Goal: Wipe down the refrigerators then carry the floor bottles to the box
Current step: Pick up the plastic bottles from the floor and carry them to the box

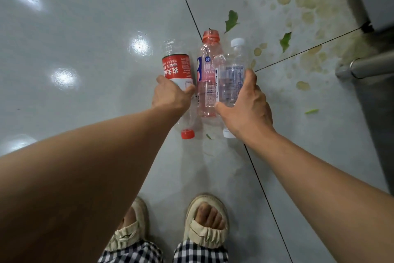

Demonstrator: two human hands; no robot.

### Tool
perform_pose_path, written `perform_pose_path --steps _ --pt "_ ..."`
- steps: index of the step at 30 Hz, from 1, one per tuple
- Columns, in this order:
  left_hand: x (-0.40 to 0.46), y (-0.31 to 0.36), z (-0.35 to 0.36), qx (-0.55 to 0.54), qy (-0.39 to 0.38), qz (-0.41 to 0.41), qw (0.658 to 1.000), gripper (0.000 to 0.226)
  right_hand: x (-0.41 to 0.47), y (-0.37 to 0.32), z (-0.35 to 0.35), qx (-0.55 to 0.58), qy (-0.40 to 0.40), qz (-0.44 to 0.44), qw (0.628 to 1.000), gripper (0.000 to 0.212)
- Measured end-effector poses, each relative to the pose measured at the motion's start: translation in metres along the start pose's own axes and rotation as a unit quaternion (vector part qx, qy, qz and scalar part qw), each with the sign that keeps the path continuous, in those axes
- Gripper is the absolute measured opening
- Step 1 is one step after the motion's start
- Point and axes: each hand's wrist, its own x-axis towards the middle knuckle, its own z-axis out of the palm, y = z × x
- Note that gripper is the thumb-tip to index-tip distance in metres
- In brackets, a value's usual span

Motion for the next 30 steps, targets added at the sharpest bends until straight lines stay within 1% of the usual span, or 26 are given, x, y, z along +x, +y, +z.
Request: perform_pose_path --steps 5,8,12,16,23,30 --pt "-0.027 -0.003 -0.032 0.03 -0.007 0.017 0.999 0.063 -0.017 -0.01 -0.023 -0.016 -0.011 0.012 1.0 0.089" --pt "-0.052 0.002 -0.074 0.075 -0.01 0.032 0.997 0.061 -0.034 -0.03 -0.05 -0.017 -0.027 0.012 0.999 0.089" --pt "-0.091 0.024 -0.141 0.127 0.0 0.058 0.99 0.06 -0.062 -0.067 -0.098 -0.019 -0.02 0.001 1.0 0.088" --pt "-0.138 0.053 -0.212 0.161 0.017 0.087 0.983 0.057 -0.094 -0.114 -0.155 -0.025 -0.006 -0.016 1.0 0.084" --pt "-0.234 0.112 -0.338 0.18 0.046 0.137 0.973 0.054 -0.159 -0.206 -0.271 -0.043 0.023 -0.073 0.996 0.089" --pt "-0.33 0.168 -0.45 0.148 0.085 0.17 0.97 0.054 -0.233 -0.285 -0.385 -0.084 0.035 -0.107 0.99 0.086"
